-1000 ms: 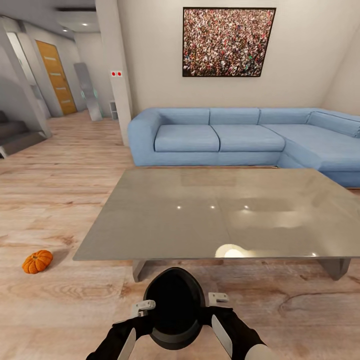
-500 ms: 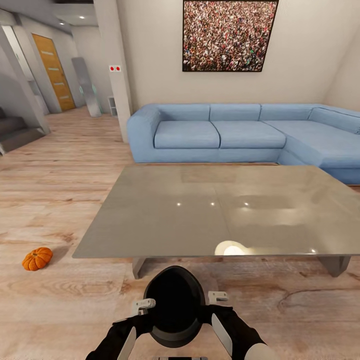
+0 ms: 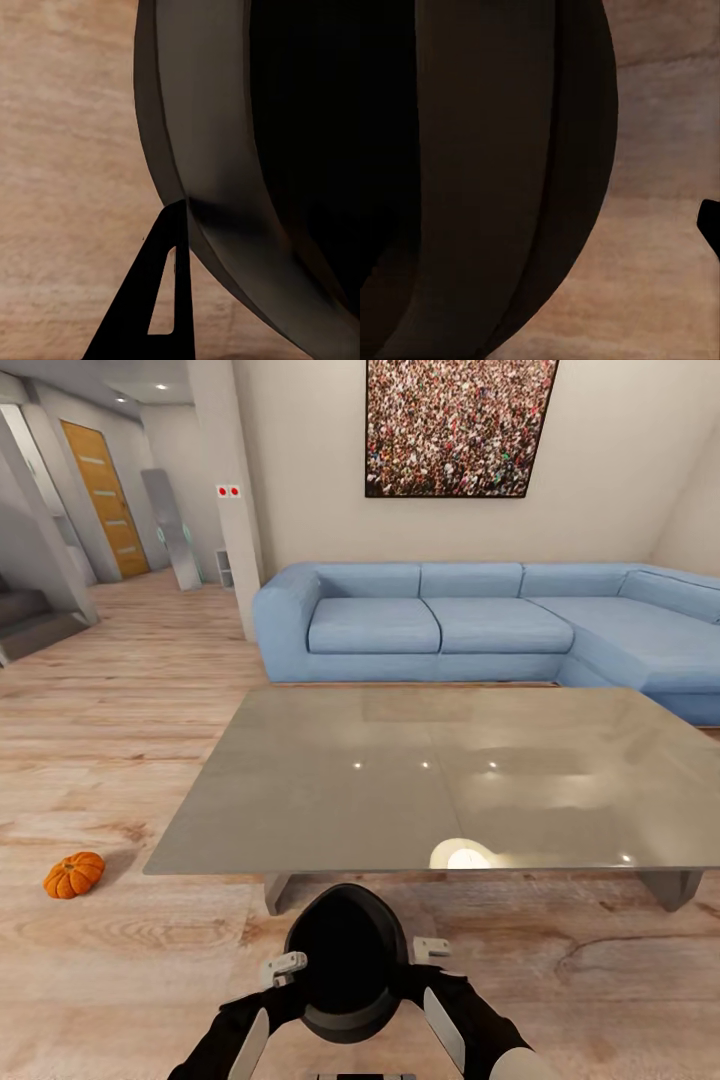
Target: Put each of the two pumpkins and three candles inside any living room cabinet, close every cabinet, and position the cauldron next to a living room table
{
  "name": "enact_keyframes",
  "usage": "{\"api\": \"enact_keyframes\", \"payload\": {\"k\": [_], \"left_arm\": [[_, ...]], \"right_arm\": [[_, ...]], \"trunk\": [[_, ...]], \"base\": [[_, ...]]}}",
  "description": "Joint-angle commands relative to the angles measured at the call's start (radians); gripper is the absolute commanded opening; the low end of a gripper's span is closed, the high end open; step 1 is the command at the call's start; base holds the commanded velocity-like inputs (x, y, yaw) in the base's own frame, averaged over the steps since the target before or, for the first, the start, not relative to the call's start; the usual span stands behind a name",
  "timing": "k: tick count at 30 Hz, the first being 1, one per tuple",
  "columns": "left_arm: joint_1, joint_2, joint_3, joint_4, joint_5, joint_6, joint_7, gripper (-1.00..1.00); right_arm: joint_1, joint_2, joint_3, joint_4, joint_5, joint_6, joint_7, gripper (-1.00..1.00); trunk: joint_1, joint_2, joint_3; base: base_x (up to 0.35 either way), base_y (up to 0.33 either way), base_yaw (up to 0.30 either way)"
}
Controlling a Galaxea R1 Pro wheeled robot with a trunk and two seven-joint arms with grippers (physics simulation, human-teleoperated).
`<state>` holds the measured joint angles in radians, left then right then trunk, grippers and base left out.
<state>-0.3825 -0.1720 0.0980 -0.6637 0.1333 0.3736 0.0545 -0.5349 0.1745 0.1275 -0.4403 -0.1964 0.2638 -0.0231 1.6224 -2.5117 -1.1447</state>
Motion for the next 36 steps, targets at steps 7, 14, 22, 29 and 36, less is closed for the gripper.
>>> {"api": "enact_keyframes", "payload": {"k": [7,14,22,29,36], "left_arm": [[0.001,-0.001,-0.004,0.026,0.031,-0.001,-0.007,1.0],[0.001,0.0,-0.004,0.026,0.032,-0.007,-0.01,1.0],[0.001,0.0,-0.003,0.026,0.032,-0.002,-0.009,1.0],[0.001,0.0,-0.003,0.026,0.032,0.002,-0.009,1.0],[0.001,0.0,-0.003,0.025,0.034,0.002,-0.009,1.0]], "right_arm": [[0.0,0.0,0.0,0.0,0.0,0.0,0.0,1.0],[0.0,0.0,0.0,0.0,0.0,0.001,0.0,1.0],[0.0,0.0,0.0,0.0,0.0,0.002,0.0,1.0],[0.0,0.0,0.0,0.0,0.0,0.002,0.0,1.0],[0.0,0.0,0.0,0.0,0.0,0.002,0.0,1.0]], "trunk": [[0.0,0.0,0.0],[0.0,0.0,0.0],[-0.002,0.001,0.019],[-0.005,0.003,0.046],[-0.008,0.005,0.073]], "base": [[0.0,0.0,0.0],[0.0,0.0,0.0],[0.0,0.0,0.0],[-0.043,0.0,0.0],[-0.133,0.0,0.0]]}}
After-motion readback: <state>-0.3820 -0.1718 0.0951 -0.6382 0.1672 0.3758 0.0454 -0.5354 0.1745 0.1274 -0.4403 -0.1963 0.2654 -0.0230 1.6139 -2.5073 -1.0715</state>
